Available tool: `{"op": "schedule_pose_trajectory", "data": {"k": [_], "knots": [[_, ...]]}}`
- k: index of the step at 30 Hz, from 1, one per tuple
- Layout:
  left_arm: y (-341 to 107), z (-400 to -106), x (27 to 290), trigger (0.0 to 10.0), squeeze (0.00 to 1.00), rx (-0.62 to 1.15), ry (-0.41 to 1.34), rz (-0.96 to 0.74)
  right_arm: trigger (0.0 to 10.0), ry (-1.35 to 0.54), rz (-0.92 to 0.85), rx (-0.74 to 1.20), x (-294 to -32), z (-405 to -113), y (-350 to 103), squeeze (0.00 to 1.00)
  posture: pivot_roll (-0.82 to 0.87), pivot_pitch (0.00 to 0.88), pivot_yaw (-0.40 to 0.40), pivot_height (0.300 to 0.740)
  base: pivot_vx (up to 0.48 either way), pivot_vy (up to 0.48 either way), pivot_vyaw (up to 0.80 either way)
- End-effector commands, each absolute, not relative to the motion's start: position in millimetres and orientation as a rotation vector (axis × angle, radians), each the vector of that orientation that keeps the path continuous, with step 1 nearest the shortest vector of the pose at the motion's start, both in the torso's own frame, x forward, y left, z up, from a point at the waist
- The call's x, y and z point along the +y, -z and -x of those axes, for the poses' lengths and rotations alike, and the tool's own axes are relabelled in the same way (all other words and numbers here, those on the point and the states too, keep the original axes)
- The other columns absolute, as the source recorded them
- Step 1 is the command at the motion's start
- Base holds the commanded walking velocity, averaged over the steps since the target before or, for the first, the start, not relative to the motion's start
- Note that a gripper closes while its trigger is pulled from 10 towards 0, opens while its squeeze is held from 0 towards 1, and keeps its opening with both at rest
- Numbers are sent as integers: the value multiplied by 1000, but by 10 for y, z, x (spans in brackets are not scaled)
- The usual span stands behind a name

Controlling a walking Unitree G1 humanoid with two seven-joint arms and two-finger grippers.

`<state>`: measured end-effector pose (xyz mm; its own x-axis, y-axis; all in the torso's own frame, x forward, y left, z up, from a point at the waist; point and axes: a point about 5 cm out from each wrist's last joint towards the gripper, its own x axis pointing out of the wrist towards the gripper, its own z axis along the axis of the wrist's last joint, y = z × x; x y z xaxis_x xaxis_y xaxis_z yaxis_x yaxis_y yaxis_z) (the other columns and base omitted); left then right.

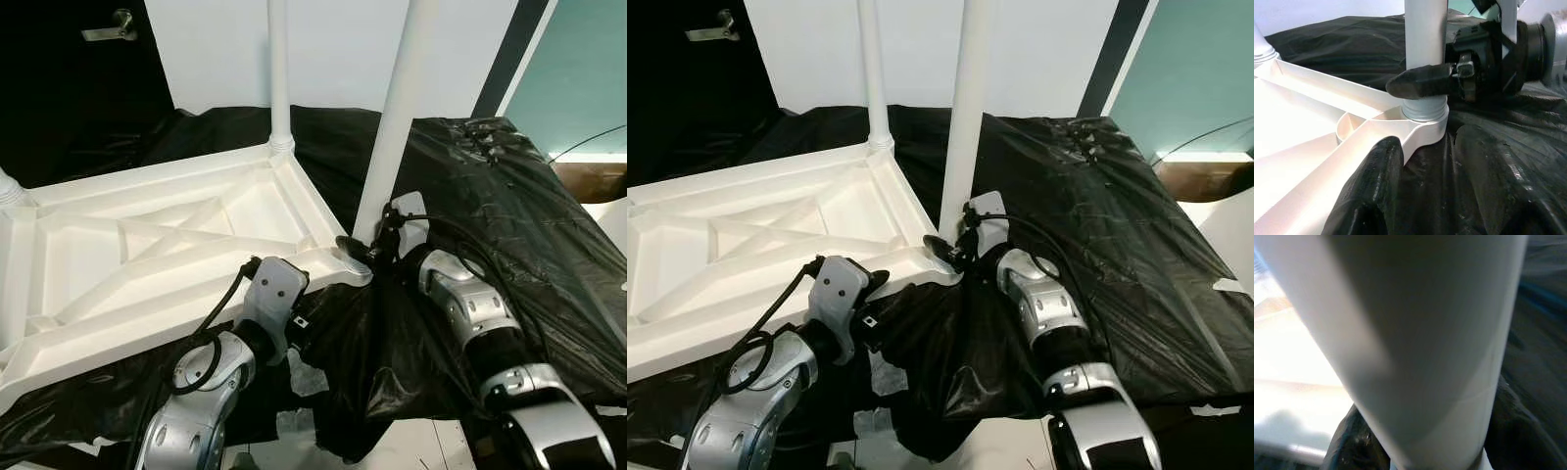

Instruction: Building children table

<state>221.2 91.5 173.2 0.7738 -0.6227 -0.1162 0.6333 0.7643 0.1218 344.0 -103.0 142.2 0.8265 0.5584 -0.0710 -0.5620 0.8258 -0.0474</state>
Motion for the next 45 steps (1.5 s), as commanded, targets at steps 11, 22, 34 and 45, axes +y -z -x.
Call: {"op": "schedule_pose_trajectory", "data": {"k": [11, 22, 34, 45], "knots": [[-1729, -2196, 912, 10000, 0, 69, 638, -159, 10000, -306, -39, 147, -891, -3176, -1232, 0, 149, 30, -64, 740, 0, 0, 0], [-1726, -2200, 898, 10000, 0, 72, 645, -159, 10000, -300, -45, 108, -919, -3134, -1307, 988, 139, 36, -63, 740, 0, 0, 0], [-1733, -2198, 910, 10000, 0, 70, 633, -155, 10000, -497, -52, 15, -1192, -3100, -1486, 0, 139, 46, -70, 740, 0, 0, 0], [-1749, -2222, 927, 10000, 0, 60, 616, -154, 10000, -764, 71, 33, -1294, -3346, -1558, 0, 144, 44, -74, 740, 0, 0, 0]]}}
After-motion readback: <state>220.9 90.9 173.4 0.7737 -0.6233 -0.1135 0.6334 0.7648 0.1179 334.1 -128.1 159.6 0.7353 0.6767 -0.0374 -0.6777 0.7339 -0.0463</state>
